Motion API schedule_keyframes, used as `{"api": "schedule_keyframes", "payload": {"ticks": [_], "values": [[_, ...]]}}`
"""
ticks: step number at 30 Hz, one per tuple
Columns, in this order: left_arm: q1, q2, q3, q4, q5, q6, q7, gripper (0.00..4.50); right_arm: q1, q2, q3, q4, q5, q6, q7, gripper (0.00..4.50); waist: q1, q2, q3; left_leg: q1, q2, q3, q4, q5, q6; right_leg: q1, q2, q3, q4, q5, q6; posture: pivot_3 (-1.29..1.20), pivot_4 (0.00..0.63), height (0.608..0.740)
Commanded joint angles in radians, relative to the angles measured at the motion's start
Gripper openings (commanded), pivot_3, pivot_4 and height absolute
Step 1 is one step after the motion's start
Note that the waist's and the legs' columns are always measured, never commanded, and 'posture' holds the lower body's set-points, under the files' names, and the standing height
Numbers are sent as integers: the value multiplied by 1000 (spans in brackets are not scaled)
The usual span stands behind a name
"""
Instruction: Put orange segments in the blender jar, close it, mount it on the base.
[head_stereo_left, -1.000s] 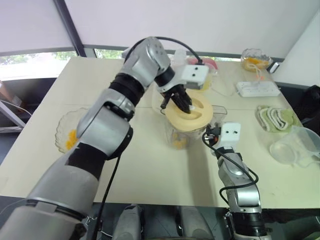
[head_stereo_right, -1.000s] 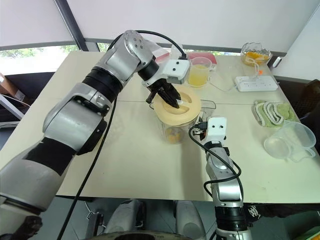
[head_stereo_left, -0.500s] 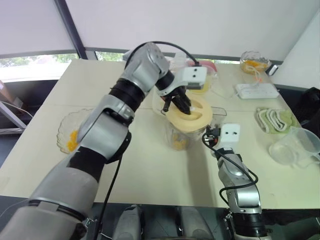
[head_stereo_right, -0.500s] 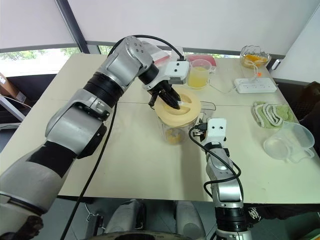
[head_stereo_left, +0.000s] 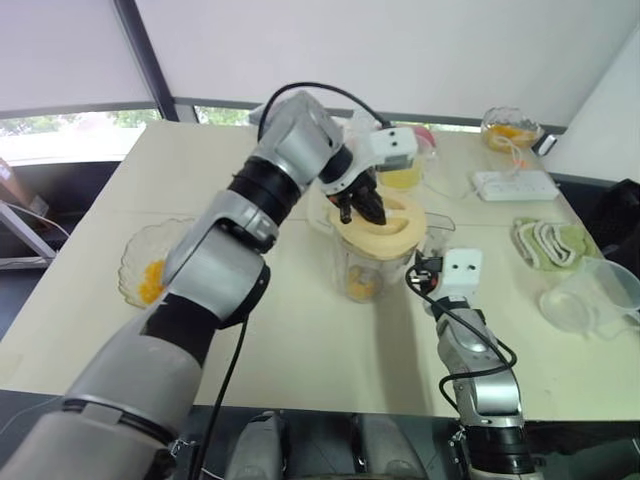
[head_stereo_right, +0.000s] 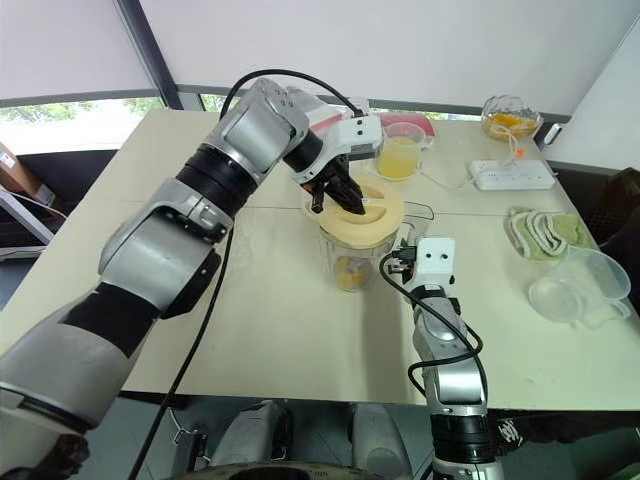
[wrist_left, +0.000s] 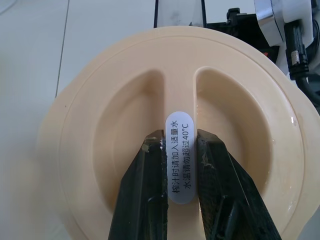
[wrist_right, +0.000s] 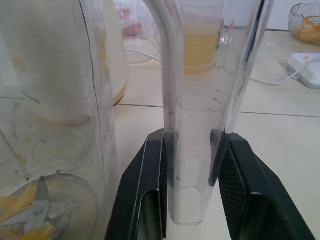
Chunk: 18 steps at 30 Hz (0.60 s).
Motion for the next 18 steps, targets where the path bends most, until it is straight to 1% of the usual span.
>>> {"api": "schedule_keyframes", "payload": {"ticks": [1,10,18], "values": [[46,13,-32,48,59,102,117,232,15,-7,9,-14,-24,-8,3,832,0,0,0,0,0,0,0,0,0,0,0,0,0,0,0,0,150,740],[51,22,-40,-41,45,269,114,232,2,-16,12,1,-25,-14,12,832,-3,0,0,-1,0,0,-2,0,0,-1,0,0,-1,0,0,0,150,740],[106,59,-45,-137,36,187,106,232,1,-20,12,3,-26,-14,19,832,-4,0,0,-1,1,0,-3,-1,1,-2,0,0,-1,0,1,0,150,740]]}}
